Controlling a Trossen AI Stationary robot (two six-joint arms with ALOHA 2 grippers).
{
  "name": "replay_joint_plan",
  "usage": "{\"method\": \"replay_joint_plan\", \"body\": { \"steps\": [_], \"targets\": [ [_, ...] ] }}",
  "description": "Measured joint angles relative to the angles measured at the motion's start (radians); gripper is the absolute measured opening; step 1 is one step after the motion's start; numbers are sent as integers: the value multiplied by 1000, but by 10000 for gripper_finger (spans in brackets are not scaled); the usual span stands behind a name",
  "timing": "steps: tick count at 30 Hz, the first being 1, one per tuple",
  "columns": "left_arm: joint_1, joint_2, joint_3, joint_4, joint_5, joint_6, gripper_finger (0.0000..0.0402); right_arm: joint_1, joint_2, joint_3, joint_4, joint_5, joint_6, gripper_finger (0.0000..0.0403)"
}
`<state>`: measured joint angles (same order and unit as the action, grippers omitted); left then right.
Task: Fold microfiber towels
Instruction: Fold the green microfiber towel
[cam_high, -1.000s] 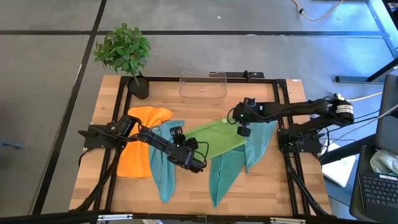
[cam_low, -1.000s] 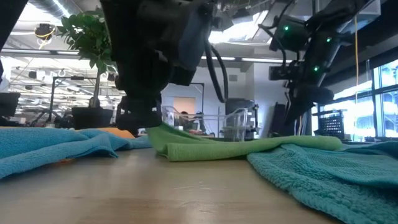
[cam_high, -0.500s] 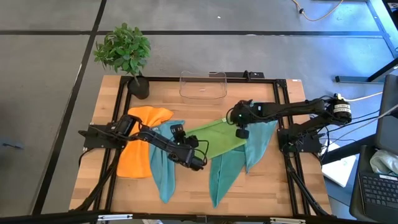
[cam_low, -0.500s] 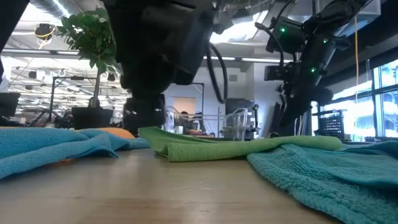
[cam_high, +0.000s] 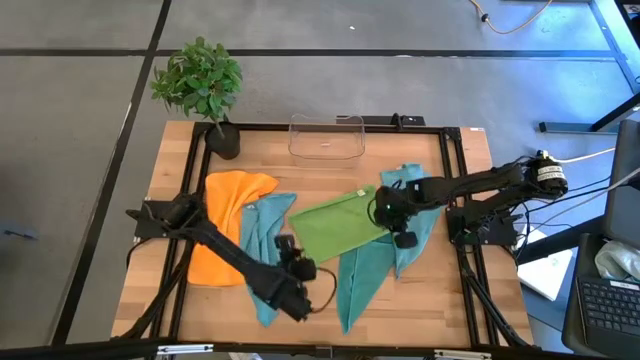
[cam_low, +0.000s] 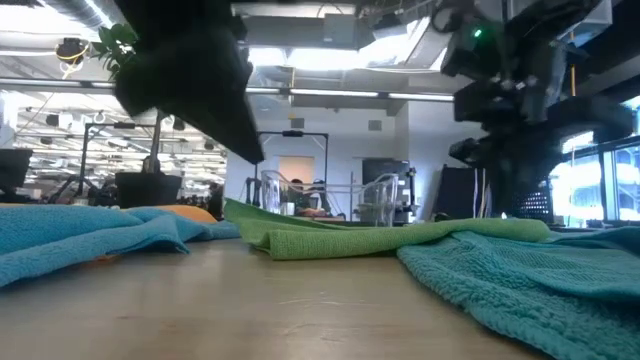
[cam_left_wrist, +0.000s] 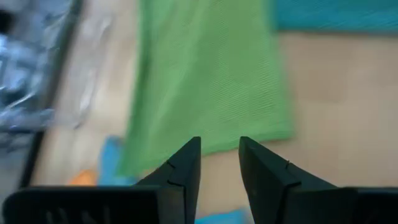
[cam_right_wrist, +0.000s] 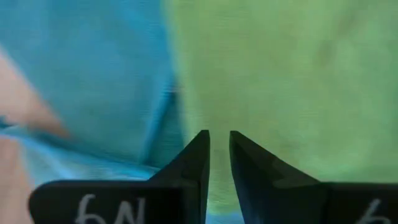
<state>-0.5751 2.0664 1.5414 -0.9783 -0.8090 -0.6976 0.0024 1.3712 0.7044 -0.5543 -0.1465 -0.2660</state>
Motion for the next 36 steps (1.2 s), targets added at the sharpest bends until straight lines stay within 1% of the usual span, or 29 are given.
{"method": "replay_joint_plan", "body": {
  "steps": [2, 4, 7, 11, 13, 16, 18, 21, 24, 26, 29, 31, 36],
  "targets": [
    [2, 11, -1, 65, 20, 49, 105, 41, 0, 0, -24, -1, 5, 65],
    [14, 11, -3, 77, 20, 82, 106, 75, 0, 0, -37, 14, 23, 67],
    [42, 10, -1, 116, 48, 129, 106, 109, 0, 0, -39, 43, 38, 83],
    [83, 15, -1, 194, 199, 227, 106, 129, 0, 0, -14, 59, 51, 129],
    [100, 24, -2, 213, 248, 259, 106, 131, 0, 0, -13, 97, 51, 156],
    [114, 22, -2, 226, 260, 263, 106, 130, 0, 0, -53, 165, 54, 197],
    [119, 22, -2, 240, 275, 263, 106, 129, 0, -7, -62, 178, 74, 218],
    [123, 24, -1, 278, 293, 263, 106, 130, 0, -26, -45, 179, 99, 235],
    [129, 47, -2, 286, 327, 263, 106, 130, 2, -45, -11, 192, 104, 233],
    [131, 56, -2, 279, 325, 263, 106, 130, 2, -57, 11, 246, 105, 224],
    [137, 67, -2, 254, 325, 258, 106, 130, 2, -66, 18, 327, 106, 198],
    [139, 77, -2, 231, 327, 252, 106, 129, 2, -71, 16, 336, 107, 176],
    [143, 83, -2, 236, 334, 239, 106, 130, 2, -75, 17, 303, 110, 121]
  ]
}}
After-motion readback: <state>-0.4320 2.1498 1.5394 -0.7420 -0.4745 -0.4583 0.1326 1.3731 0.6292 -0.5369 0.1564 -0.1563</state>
